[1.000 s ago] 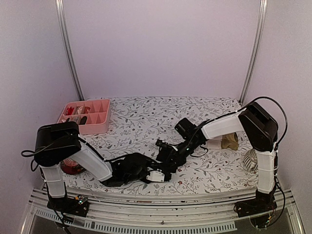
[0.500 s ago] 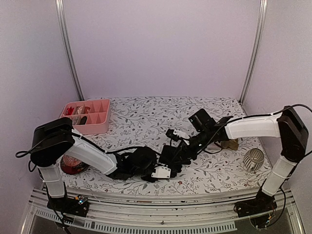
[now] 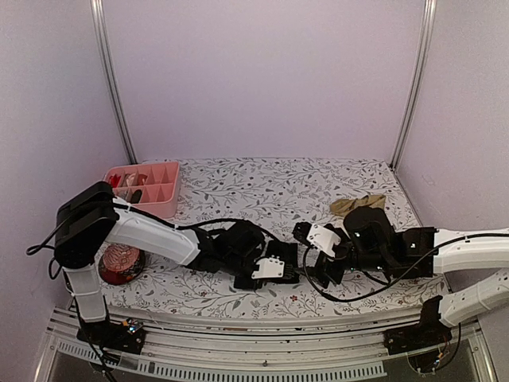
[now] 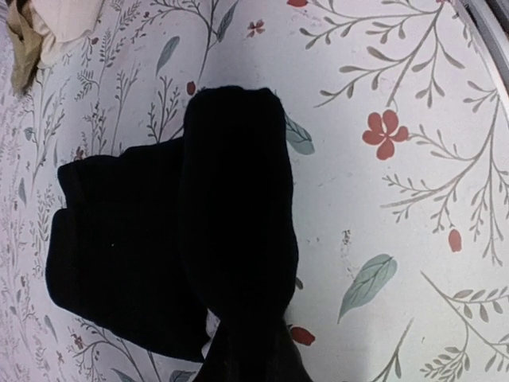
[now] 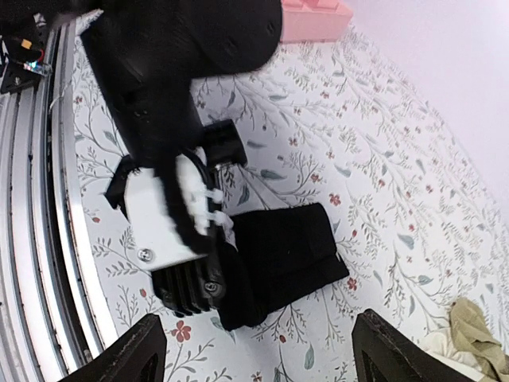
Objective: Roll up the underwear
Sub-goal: Roll the underwear at the center of the board.
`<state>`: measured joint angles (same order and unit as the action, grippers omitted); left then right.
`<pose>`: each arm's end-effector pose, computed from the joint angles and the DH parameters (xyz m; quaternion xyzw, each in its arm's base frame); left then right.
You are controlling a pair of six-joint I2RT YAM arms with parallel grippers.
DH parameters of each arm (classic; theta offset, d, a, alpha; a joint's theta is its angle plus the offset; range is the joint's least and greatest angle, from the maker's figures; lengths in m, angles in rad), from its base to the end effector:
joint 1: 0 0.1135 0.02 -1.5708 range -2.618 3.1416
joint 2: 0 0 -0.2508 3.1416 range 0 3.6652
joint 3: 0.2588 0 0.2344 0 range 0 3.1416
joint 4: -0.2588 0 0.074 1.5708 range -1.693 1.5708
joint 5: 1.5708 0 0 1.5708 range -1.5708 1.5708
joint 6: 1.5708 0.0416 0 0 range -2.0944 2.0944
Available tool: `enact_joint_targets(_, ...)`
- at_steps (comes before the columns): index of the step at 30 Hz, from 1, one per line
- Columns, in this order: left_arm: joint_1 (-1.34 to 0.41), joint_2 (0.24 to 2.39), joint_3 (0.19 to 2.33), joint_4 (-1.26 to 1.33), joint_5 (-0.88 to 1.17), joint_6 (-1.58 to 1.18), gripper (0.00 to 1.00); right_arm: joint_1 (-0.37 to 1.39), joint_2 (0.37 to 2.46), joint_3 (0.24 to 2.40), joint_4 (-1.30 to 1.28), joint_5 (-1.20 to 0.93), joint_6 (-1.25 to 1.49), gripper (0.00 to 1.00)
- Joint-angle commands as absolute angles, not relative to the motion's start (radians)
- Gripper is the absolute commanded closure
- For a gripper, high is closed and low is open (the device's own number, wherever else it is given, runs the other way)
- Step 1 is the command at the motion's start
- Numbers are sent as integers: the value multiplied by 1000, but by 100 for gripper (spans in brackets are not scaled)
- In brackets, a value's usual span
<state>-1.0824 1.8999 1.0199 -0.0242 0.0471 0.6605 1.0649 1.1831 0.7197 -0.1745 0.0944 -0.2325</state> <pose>0.1686 -0.3216 0.1236 0.7279 0.6022 -0.0902 0.3152 0.1233 0.2145 0.2293 -0.5221 0.7238 0.1431 0.4279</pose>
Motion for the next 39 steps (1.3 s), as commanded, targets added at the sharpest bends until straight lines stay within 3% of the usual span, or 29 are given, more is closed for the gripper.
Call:
enact_joint_targets(1,-1036,2003,1060,-249,175,604,100,1172,1065,662,2,374,-287,17)
enact_joint_targets(8,-974,2074,1145,-333,269,576,100,1265,1038,598,112,411,-391,19)
enact_joint_targets(14,-937,2115,1208,-391,321,559,100,1384,1193,610,131,409,-513,20)
enact_joint_targets(21,-932,2152,1247,-420,321,548,100,1386,1451,672,88,446,-529,33)
enact_joint_targets(39,-932,2164,1247,-428,327,554,100,1259,1793,755,210,649,-548,38)
